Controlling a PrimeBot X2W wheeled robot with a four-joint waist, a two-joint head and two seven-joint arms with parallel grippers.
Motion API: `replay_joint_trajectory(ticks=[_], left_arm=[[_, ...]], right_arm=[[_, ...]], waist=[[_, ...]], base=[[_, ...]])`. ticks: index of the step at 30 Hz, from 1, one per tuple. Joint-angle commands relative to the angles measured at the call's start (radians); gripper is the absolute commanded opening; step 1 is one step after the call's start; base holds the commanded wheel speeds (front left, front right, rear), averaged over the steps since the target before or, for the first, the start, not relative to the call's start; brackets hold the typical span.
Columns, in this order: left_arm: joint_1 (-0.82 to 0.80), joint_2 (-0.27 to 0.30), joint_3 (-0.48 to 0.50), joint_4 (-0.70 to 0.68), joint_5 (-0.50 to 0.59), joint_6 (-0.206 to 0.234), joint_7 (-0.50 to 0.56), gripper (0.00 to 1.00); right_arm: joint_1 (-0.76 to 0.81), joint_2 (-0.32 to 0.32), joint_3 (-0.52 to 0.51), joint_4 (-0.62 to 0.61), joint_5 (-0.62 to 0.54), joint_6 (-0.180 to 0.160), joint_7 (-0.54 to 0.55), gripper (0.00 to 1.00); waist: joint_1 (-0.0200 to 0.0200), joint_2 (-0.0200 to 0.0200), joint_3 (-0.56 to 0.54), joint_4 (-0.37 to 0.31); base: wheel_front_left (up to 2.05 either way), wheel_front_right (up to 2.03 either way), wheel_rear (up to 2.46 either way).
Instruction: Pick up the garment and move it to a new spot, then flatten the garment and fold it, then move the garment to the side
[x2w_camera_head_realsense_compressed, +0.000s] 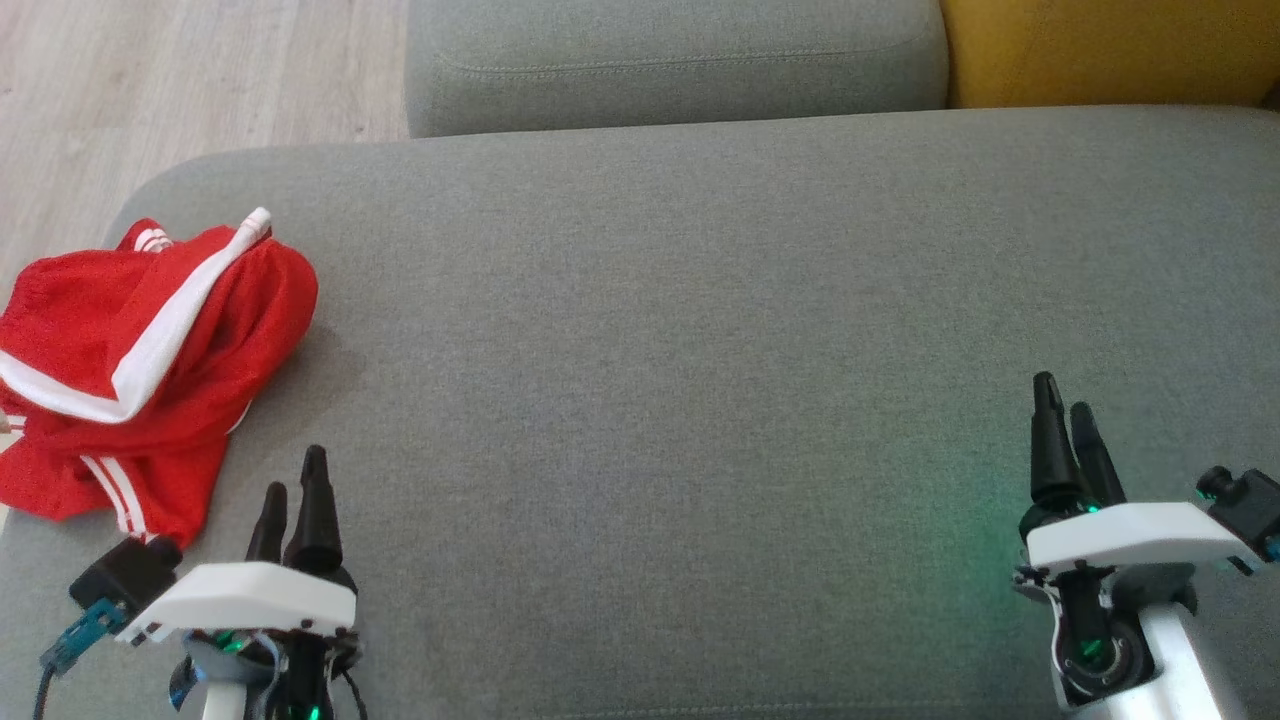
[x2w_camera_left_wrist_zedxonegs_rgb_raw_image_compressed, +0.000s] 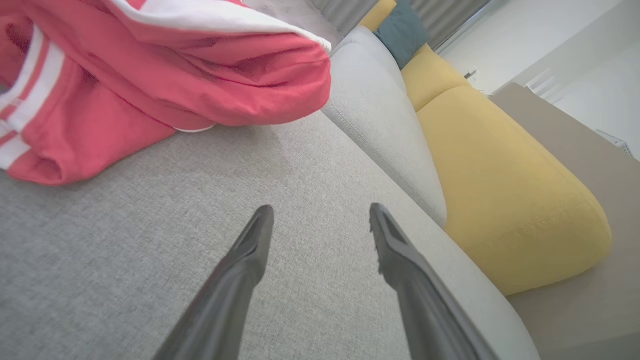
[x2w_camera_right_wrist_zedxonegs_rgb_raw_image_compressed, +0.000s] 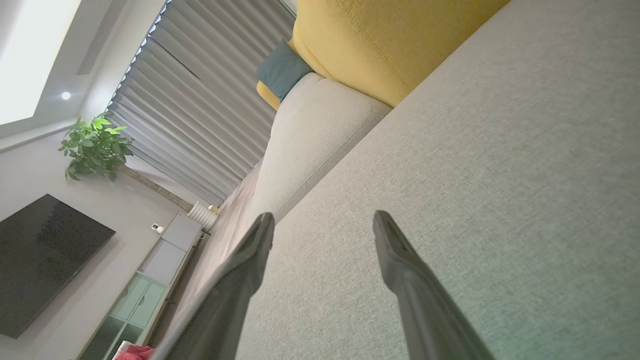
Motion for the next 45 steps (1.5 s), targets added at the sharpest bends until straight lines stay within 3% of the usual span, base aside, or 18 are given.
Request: replay_joint_trajectory(ticks=[1, 45], left_arm=[[-0.055, 0.015, 0.014, -0.036, 0.034, 0.006, -0.012, 1.0], [-0.096, 0.05, -0.064, -0.068, 0.615, 0.17, -0.141, 1.0]], right_arm=[[-0.056, -0.01, 0.015, -0.037, -0.033, -0.001, -0.014, 1.0], [-0.106, -0.006, 0.05, -0.001, -0.592, -0.001, -0.145, 1.0]], waist=[[0.0, 0.0, 0.001, 0.0], [0.0, 0.0, 0.013, -0.018]], base=[[0.0, 0.0, 0.0], [0.0, 0.0, 0.0]])
